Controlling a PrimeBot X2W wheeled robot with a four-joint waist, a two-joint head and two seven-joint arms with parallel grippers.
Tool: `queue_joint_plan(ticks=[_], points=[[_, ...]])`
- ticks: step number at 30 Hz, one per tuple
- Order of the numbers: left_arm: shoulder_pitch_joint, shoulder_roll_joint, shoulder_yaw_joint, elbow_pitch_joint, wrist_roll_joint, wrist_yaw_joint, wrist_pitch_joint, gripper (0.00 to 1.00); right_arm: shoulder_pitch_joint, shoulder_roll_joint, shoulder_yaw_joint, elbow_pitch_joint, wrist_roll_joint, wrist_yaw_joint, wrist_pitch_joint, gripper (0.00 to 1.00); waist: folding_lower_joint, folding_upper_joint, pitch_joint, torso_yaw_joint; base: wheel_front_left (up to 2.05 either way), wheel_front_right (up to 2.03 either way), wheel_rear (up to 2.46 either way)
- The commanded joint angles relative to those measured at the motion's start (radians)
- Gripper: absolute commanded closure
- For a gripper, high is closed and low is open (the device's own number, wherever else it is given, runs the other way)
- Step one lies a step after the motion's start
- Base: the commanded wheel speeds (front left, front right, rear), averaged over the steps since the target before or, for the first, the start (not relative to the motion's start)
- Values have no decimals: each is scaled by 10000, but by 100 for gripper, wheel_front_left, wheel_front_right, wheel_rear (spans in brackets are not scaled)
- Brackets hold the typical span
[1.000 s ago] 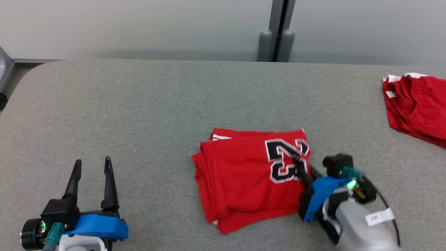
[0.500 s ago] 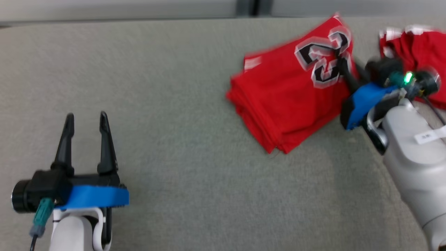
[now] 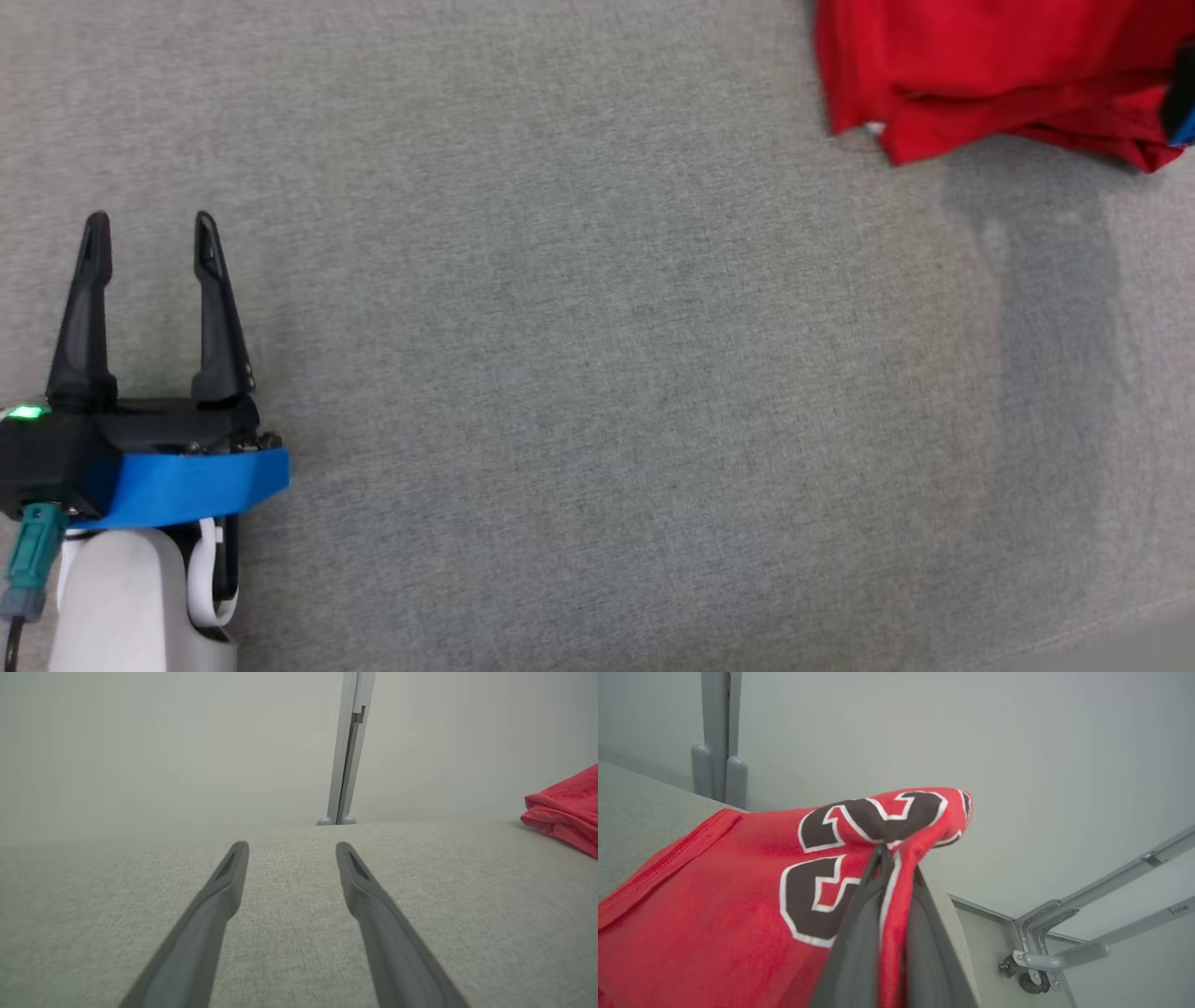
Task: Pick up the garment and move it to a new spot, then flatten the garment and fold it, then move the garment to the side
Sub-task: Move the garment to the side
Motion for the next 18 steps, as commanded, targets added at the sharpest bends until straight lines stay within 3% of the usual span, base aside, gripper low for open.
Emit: queue_joint_plan(ticks=[1,7,13,14,18], points=[[-310,82,-36,-187,84,-48,-28,0,-278,-290,88,156,136,-2,78,100,-2,-3,133,-73,0,0,0],[-490,271,-144,-720,179,-64,-28,0,-648,-994,516,714,486,-2,429,100,-2,-3,530,-251,0,0,0],[-602,410,-128,-801,96,-55,-28,0,-1019,-845,512,1690,623,-2,760,100,-2,-3,813,-213,0,0,0],[-632,424,-136,-764,94,-56,-28,0,-1148,-841,416,1874,563,-2,676,0,-2,-3,843,-183,0,0,0],[-575,444,-81,-616,29,-8,-26,0,-1372,-742,280,2495,186,-2,412,0,-2,-3,799,-78,0,0,0]])
